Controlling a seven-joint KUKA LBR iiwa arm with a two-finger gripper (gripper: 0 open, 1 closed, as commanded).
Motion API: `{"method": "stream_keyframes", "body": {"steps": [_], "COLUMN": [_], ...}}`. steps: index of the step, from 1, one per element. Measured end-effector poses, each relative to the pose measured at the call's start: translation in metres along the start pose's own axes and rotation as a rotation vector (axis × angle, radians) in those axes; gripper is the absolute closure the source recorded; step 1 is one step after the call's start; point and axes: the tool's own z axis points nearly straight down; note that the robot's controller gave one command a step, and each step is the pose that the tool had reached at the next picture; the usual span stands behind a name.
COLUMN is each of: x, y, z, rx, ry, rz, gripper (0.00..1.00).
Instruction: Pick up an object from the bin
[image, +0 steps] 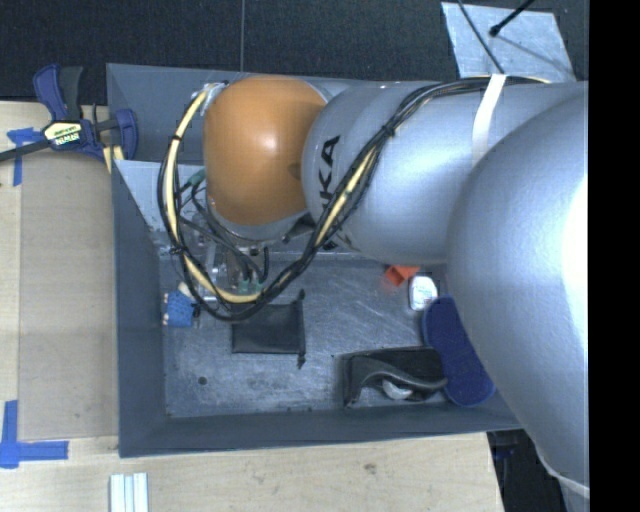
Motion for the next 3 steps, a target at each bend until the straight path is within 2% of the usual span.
{"method": "stream_keyframes", "body": {"steps": [1,2,3], "x": [0.002,-0.001,-0.033], "y": [-0.01,-0.009,-0.013], "z": [0.121,0.114,0.114], "rx": [0.0,-0.003,-0.005], "ry": [-0.002,-0.009,-0.006], "rz": [-0.104,-0.102,-0.033], "gripper": [0.0,1.0,1.0]}}
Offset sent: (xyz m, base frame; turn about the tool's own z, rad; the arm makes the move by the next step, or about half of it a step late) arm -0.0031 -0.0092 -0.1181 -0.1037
